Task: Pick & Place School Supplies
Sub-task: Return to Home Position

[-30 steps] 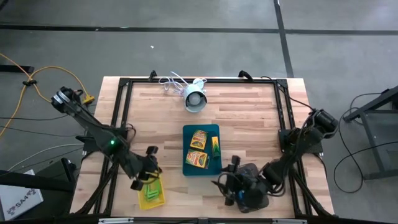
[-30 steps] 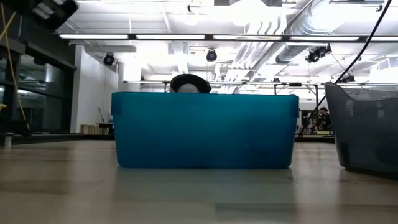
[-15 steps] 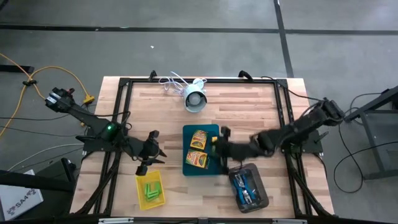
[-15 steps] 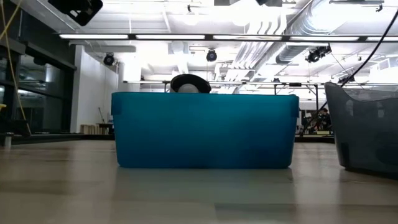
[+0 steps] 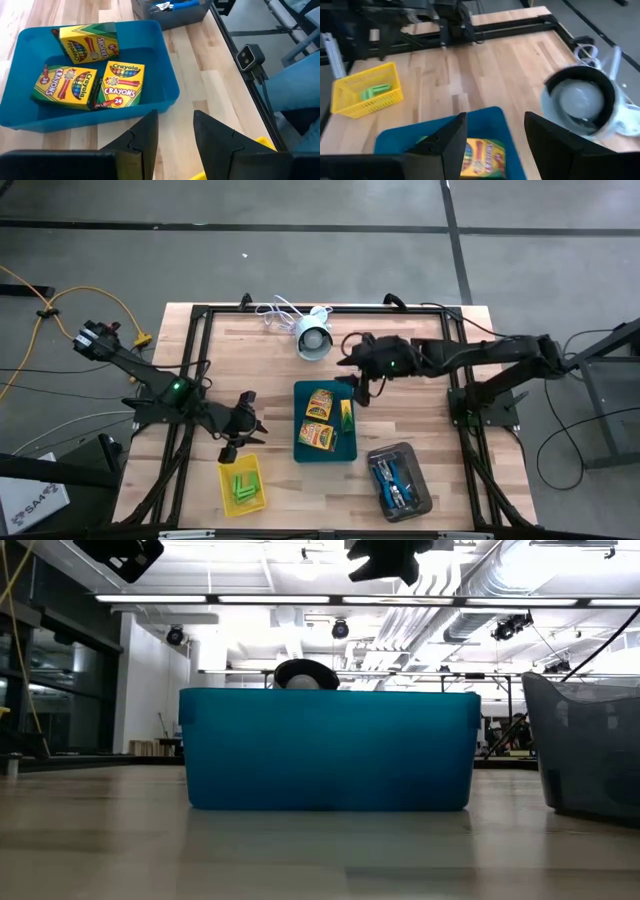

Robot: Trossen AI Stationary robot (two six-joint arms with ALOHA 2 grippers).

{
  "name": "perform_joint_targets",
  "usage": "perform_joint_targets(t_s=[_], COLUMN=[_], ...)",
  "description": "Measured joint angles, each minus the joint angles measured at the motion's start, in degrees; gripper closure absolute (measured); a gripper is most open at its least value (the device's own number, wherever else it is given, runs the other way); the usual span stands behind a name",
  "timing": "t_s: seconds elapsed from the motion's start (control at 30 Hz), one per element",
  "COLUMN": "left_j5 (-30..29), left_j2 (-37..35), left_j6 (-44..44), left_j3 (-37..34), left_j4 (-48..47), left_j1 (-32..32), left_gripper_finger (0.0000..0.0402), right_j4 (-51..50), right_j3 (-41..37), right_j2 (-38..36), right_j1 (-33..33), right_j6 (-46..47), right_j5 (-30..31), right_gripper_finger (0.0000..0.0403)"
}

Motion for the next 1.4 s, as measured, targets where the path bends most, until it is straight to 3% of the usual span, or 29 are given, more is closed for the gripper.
perform_joint_targets(t_s=[0.47, 1.03, 1.4], left_j5=[-0.02, -0.55, -0.64], left_j2=[0.0, 0.0, 0.0], left_j6=[-0.46, -2.88, -2.9], left_j3=[0.0, 0.0, 0.0], left_j4=[-0.16, -0.02, 0.38], left_j1=[-2.94, -2.88, -2.85], left_gripper_finger=[0.0281, 0.0281, 0.0281], right_j4=[-8.36, 8.49, 13.23], right_j3=[-2.58, -39.44, -54.03], right_j2=[-13.24, -49.84, -62.81], right_j1=[-9.14, -13.1, -13.1], right_j6=[-0.64, 6.87, 9.34], right_j5=[-1.8, -1.38, -1.58], right_gripper_finger=[0.0213, 0.0213, 0.0213])
